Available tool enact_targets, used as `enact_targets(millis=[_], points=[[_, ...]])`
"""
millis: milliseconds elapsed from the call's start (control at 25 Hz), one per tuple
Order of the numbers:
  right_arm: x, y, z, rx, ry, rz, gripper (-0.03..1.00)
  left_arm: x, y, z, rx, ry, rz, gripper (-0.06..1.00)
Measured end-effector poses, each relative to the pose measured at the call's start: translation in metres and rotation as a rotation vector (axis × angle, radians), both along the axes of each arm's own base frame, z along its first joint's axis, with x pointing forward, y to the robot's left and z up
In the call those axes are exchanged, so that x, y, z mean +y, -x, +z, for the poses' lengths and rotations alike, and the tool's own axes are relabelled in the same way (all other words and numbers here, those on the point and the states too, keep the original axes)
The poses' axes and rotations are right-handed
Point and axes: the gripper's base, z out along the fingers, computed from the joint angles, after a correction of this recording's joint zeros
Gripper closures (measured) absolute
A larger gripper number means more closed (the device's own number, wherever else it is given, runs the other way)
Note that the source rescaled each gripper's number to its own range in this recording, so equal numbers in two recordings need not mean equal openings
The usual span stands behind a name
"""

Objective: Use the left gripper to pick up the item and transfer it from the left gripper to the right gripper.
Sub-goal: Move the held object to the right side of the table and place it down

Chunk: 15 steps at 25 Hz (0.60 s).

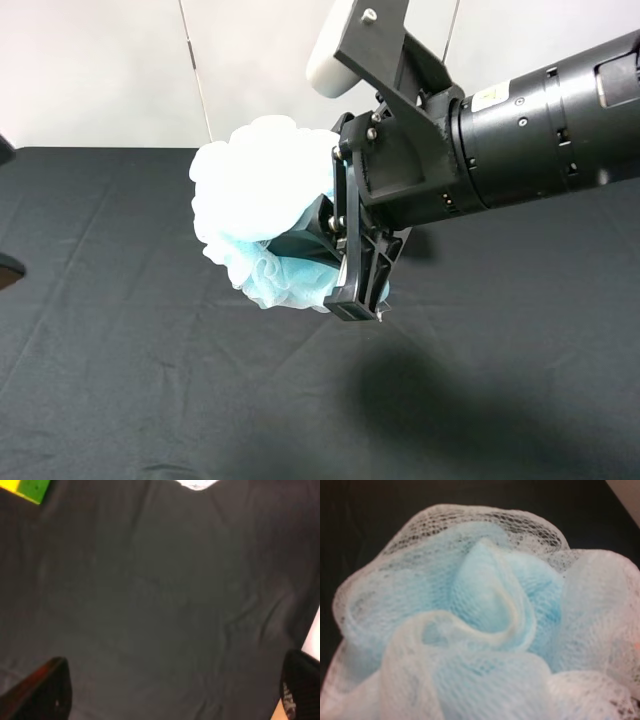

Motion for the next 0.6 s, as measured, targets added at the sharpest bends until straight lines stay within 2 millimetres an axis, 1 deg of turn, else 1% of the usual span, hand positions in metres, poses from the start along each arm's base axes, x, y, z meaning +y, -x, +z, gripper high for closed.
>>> enact_targets(millis=[240, 320, 440, 520, 600], points=[[0.0, -0.001, 0.001, 0.037, -0.028, -0.043, 0.91, 0.014, 0.015, 0.011, -0.015, 0.105, 0.125, 0.17], [0.0, -0.001, 0.001, 0.045, -0.032, -0.049, 0.93, 0.02, 0.021, 0.015, -0.021, 0.145, 0.164, 0.17], [0.0, -0.001, 0.001, 0.058, -0.038, -0.057, 0.93, 0.029, 0.031, 0.021, -0.035, 0.211, 0.22, 0.17], [0.0, -0.001, 0.001, 0.063, -0.04, -0.061, 0.93, 0.038, 0.04, 0.022, -0.044, 0.252, 0.254, 0.17], [0.0, -0.001, 0.001, 0.063, -0.04, -0.061, 0.93, 0.046, 0.048, 0.018, -0.047, 0.28, 0.284, 0.17]])
